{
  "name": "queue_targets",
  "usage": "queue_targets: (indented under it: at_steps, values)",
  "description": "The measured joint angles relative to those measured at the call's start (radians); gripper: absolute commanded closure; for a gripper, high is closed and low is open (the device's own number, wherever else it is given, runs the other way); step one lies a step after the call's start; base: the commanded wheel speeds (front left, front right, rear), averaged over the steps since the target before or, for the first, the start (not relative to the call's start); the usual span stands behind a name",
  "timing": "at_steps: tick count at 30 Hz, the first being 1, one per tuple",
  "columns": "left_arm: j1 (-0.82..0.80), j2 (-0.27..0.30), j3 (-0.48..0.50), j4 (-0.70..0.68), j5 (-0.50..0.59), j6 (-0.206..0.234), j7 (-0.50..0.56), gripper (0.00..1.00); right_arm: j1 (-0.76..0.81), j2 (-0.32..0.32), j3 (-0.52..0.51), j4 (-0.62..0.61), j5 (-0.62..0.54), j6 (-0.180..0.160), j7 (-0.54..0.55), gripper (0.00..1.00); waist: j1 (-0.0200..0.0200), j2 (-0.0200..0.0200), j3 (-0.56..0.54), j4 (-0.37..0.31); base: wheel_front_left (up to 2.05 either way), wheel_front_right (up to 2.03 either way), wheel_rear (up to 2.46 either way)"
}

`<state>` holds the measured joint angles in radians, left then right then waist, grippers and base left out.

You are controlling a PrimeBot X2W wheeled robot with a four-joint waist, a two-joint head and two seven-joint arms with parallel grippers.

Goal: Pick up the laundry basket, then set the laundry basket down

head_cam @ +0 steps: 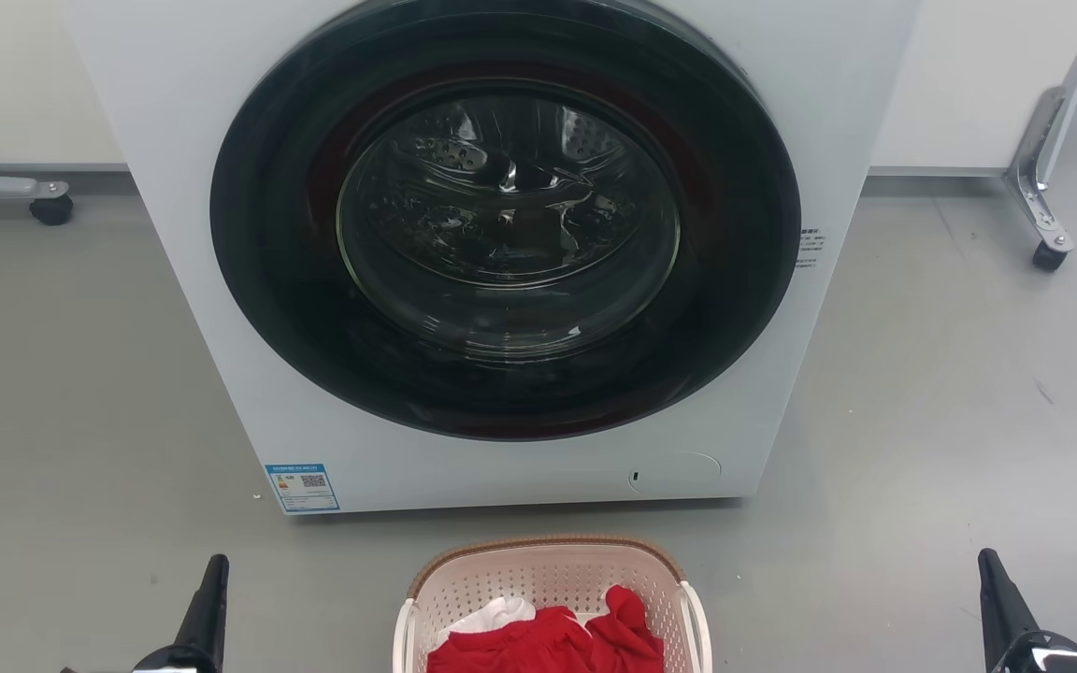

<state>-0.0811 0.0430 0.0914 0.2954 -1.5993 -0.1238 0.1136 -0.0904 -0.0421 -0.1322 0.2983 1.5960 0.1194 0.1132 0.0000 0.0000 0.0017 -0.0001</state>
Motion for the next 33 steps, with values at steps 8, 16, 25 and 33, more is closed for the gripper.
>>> queue_targets:
  at_steps: [8,16,25,33]
  values:
    - [0.0,0.0,0.0,0.0,0.0,0.0,0.0,1.0,0.0,0.0,0.0,0.0,0.0,0.001,0.0,1.0,0.0,0.0,0.0,0.0,0.0,0.0,0.0]
    - [0.0,0.0,0.0,0.0,0.0,0.0,0.0,1.0,0.0,0.0,0.0,0.0,0.0,0.001,0.0,1.0,0.0,0.0,0.0,0.0,0.0,0.0,0.0]
    - [0.0,0.0,0.0,0.0,0.0,0.0,0.0,1.0,0.0,0.0,0.0,0.0,0.0,0.001,0.0,1.0,0.0,0.0,0.0,0.0,0.0,0.0,0.0]
    - [0.0,0.0,0.0,0.0,0.0,0.0,0.0,1.0,-0.001,0.0,0.0,0.0,0.0,0.001,0.0,1.0,0.0,0.0,0.0,0.0,0.0,0.0,0.0]
